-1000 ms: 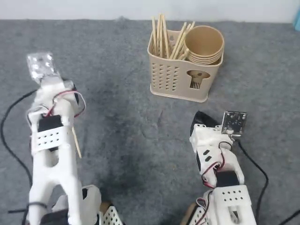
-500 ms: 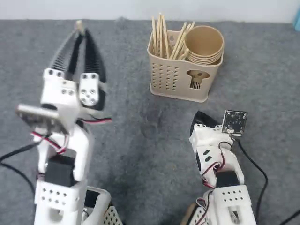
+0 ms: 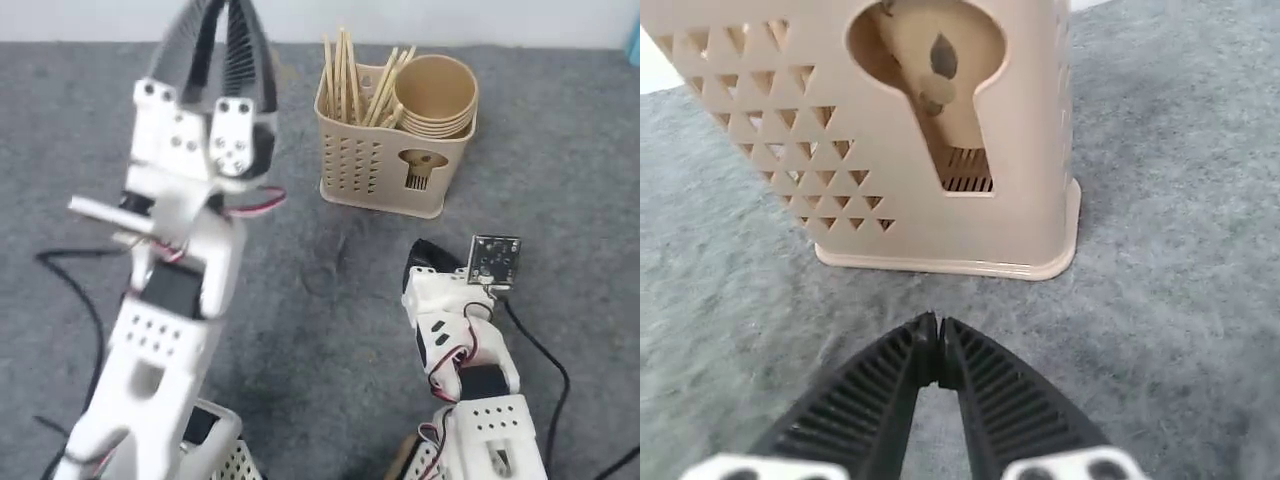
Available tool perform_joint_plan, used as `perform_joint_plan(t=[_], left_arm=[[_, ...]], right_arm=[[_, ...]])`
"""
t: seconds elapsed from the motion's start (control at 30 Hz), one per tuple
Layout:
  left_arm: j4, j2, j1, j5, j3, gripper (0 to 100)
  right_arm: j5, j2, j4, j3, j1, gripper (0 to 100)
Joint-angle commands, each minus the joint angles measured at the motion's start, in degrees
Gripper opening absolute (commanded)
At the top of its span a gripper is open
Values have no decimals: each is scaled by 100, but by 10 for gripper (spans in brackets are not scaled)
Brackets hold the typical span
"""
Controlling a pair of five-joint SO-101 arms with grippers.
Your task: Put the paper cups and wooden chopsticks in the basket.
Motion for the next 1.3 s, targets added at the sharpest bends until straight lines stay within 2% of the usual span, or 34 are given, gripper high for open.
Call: perform_joint_plan(t=[0.0,0.23,0.4,0.77,0.9,1.03,1.1,1.27], left_arm=[[-633,844,123,-26,-233,12],[-651,1688,484,-18,-286,12],[-1415,2497,527,-44,-611,12],[-1389,3640,369,-53,-954,14],[-642,3534,316,-18,-927,52],[220,3182,229,-9,-927,231],[659,2910,237,-9,-919,290],[1371,2048,229,-9,-901,256]], right_arm=[[211,-66,22,105,-40,8],[246,-66,145,105,-154,8],[246,-66,145,105,-154,8],[246,-66,145,105,-154,8],[246,-66,145,105,-154,8],[246,-66,145,105,-154,8],[246,-66,145,105,-154,8],[246,-66,145,105,-154,8]])
